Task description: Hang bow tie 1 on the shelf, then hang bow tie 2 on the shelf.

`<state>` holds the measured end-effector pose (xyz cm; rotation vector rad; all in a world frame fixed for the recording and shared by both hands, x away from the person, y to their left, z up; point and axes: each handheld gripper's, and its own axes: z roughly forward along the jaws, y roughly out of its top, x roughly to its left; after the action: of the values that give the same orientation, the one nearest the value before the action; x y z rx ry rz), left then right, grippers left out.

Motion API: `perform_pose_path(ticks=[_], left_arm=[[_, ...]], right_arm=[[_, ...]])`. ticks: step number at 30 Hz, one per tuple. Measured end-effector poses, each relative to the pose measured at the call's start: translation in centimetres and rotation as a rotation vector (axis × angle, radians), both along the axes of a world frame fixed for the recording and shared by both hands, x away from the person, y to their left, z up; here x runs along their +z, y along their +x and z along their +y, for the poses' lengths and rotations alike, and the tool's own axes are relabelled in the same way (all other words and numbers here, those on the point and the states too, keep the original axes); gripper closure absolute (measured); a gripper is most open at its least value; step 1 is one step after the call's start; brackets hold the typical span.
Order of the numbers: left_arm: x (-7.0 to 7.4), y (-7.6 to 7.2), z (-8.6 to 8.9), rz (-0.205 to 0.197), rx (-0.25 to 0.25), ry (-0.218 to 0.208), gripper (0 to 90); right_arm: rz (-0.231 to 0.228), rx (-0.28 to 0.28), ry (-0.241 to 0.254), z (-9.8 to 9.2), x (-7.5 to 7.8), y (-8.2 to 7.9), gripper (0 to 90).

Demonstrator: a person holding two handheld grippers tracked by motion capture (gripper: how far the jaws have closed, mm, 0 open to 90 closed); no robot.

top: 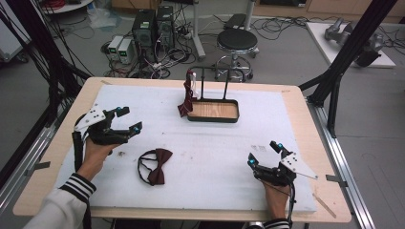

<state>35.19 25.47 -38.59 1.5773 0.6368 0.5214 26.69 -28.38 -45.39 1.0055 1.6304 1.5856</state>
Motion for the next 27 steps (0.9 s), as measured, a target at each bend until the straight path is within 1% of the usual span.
perform_pose_path(ticks=[1, 7, 12, 15, 21, 27], left_arm=[[-0.3, -0.4, 0.3, -0.006, 0.013, -0.009, 16.6], [-0.9, -1.3, 0.9, -0.017, 0.030, -0.007, 16.6], [-1.2, -1.4, 1.1, -0.015, 0.035, -0.011, 16.6], [-1.4, -1.3, 1.2, -0.003, 0.037, -0.009, 16.6], [-1.3, -1.5, 1.1, -0.012, 0.036, 0.000, 16.6], [-1.4, -1.5, 1.1, -0.008, 0.035, 0.005, 16.6]], right_arm=[[-0.001, 0.003, -0.003, 0.0, 0.0, 0.0, 4.4], [-0.004, 0.000, -0.003, 0.0, 0.0, 0.0, 4.4], [-0.006, 0.000, -0.004, 0.0, 0.0, 0.0, 4.4], [-0.009, -0.002, -0.004, 0.0, 0.0, 0.0, 4.4], [-0.006, -0.002, 0.000, 0.0, 0.0, -0.1, 4.4], [-0.005, -0.002, 0.000, 0.0, 0.0, -0.1, 4.4]])
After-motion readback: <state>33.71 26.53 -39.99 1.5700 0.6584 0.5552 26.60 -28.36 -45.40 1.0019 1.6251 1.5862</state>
